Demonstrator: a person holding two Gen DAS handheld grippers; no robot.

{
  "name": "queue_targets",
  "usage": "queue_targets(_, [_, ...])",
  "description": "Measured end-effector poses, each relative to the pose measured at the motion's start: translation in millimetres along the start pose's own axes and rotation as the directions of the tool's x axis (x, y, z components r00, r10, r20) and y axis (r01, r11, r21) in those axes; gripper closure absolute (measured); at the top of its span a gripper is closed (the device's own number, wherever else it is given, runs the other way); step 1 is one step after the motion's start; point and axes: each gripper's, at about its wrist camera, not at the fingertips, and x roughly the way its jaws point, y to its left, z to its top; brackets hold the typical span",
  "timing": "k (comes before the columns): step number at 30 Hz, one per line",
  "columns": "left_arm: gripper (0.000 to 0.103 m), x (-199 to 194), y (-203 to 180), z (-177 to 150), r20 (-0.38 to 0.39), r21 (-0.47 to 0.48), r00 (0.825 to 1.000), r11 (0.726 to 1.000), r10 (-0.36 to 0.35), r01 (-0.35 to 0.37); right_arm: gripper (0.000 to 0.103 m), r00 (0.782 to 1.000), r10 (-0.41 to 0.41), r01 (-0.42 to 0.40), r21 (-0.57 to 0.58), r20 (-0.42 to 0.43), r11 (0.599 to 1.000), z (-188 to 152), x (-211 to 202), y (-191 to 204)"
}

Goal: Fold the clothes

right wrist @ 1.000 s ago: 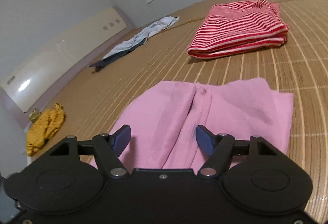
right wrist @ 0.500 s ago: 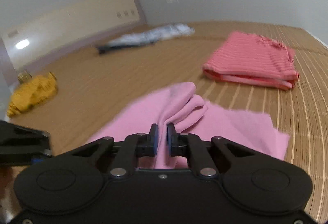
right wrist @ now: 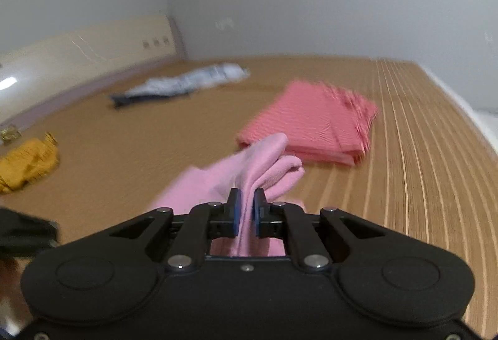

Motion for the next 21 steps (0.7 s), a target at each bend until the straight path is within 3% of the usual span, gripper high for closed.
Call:
queue_targets(2, [0.014,6,4,1,-0.027,0.003,0.999,0.999,0.038,-0.038,0.091,0.998,-0.029,0.03,0.014,-0.051,0.999,-14,17,-9])
queue_targets(4, [0.014,9,9,3,-0.039,0.003,0.996,0.997,0.083,-0.083,0.082,0.997,-0.034,0.037,0.043,-0.071,0.998,-22,19,-16])
queue_targets(6, [0.014,2,14,4,-0.009,-0.021,0.994,0.993,0.113,-0.113,0.057,0.998,-0.036,0.039,0.074,-0.049,0.997,-27,7,-18])
queue_targets(9, [0.014,-6,17,9,0.039,-0.074,0.99,0.989,0.133,-0.13,0.057,0.999,-0.054,0.053,0.084,0.005,0.995,-34,-25,-13])
queue_targets(13, [0.014,7,22,8,-0.038,-0.073,0.973,0.97,0.227,-0.23,0.057,0.999,0.018,-0.018,0.014,0.027,1.0,-48,-54,12])
queue_targets(18, [0.013,19,29,-9,-0.193,-0.06,0.942,0.955,0.274,-0.29,0.055,0.996,-0.043,0.028,-0.187,-0.074,0.982,-64,-53,54])
queue_targets(21, [0.013,12,37,-14,-0.206,-0.081,0.938,0.95,0.281,-0.302,0.055,0.985,-0.065,0.017,-0.287,-0.157,0.958,-82,-47,67])
